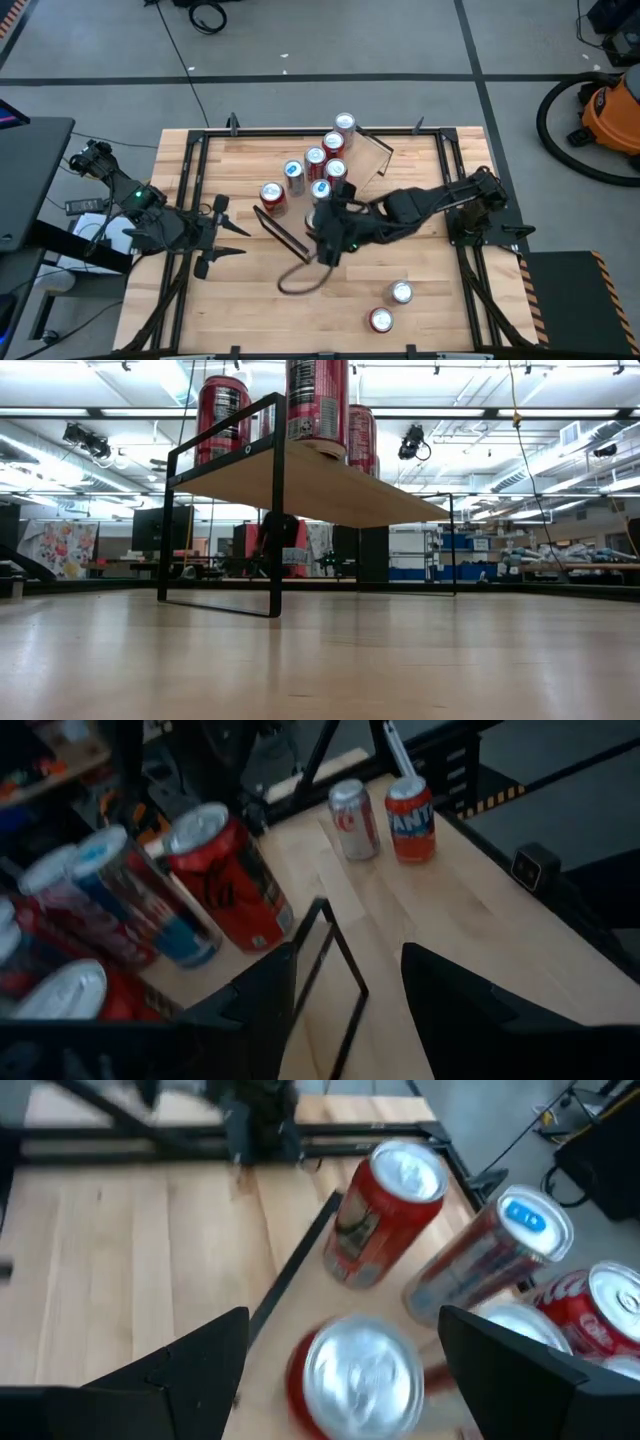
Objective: Place canned beverage on shelf
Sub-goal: Put the red and black soda can on the shelf aligned with the other red and black soda can
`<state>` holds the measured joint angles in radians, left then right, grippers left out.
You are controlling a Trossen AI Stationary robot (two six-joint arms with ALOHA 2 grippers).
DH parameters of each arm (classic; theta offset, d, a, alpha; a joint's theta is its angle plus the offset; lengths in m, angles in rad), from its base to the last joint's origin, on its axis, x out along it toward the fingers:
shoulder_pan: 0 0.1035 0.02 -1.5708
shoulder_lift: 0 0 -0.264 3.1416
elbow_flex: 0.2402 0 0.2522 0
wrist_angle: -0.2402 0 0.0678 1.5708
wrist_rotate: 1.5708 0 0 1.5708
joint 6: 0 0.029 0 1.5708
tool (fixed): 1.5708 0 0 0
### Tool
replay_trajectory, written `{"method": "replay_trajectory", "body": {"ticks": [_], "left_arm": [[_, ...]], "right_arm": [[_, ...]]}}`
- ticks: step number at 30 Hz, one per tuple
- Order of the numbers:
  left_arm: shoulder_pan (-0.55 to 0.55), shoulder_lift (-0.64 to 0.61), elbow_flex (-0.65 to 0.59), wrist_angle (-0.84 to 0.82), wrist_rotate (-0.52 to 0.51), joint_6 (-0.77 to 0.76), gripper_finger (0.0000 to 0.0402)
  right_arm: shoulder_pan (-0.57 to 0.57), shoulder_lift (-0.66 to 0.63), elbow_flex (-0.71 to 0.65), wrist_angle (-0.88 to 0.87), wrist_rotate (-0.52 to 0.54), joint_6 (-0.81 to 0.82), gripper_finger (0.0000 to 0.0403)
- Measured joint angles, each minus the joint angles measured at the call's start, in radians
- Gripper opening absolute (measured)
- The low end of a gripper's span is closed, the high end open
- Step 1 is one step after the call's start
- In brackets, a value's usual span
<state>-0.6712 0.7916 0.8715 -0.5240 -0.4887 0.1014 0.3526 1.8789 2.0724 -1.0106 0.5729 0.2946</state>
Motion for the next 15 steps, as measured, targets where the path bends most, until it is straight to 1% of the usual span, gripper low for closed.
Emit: {"method": "replay_trajectory", "body": {"ticks": [4,9,12,15], "left_arm": [[0.000,0.000,0.000,-0.019,0.000,-0.087,0.0192],[0.000,0.000,0.000,0.005,0.000,-0.161,0.0192],[0.000,0.000,0.000,0.003,0.000,-0.221,0.0192],[0.000,0.001,0.000,0.011,0.000,-0.279,0.0192]], "right_arm": [[0.039,-0.003,0.001,-0.111,0.011,0.005,0.0334],[0.071,-0.003,0.001,-0.228,0.033,0.098,0.0334],[0.095,-0.003,0.001,-0.256,0.046,0.137,0.0334],[0.130,-0.002,0.001,-0.274,0.106,0.158,0.0334]]}}
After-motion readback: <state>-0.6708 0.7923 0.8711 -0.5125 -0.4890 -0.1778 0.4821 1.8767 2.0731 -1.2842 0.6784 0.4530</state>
